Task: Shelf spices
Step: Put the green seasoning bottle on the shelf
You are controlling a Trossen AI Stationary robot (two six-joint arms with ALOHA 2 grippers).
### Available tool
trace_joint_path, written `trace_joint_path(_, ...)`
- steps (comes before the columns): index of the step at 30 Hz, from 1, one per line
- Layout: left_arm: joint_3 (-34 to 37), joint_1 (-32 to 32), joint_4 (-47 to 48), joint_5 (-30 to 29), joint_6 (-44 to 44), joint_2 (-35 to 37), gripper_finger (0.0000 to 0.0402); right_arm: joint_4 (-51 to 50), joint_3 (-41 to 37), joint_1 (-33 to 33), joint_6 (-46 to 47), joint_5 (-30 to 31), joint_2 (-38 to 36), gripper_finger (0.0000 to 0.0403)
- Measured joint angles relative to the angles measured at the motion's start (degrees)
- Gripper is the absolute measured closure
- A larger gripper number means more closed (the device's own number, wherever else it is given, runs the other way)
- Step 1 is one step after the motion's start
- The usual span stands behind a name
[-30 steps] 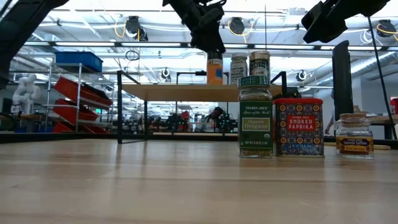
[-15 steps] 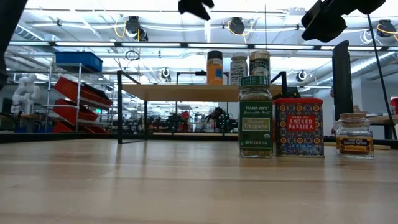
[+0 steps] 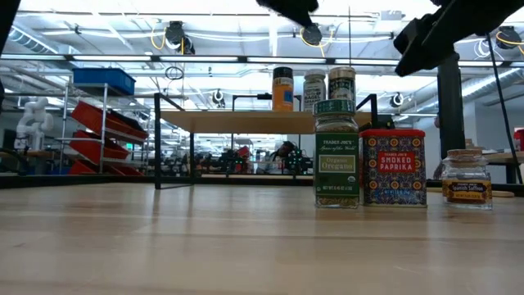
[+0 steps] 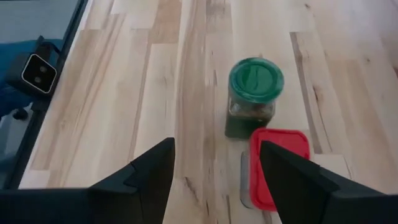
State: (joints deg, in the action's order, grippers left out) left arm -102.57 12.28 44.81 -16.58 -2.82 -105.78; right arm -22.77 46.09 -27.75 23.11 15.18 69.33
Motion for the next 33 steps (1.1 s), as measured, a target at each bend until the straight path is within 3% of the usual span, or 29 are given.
trace_joint_path(9,11.6,1.0,-9.9,-0.6,6.6,-0.4,0.0049,9.2,0.0,3.2,-2.7,0.1,7.0,0.0179)
trace_joint_path(17,15.3,2.6,-12.8,-0.2,9.6,-0.5,0.0047,13.8,0.0,6.6,-4.7,1.5,14.4,0.0172)
trace_joint_path(26,15.8,4.2,-12.4,-1.8,10.0,-0.4,0.0047,21.4,0.0,8.3,-7.5,1.4,18.4,0.0104)
trace_joint_path(33,15.8,4.8,-12.3,-3.2,10.0,-0.4,0.0047,25.1,0.0,8.7,-10.3,0.9,22.1,0.0113)
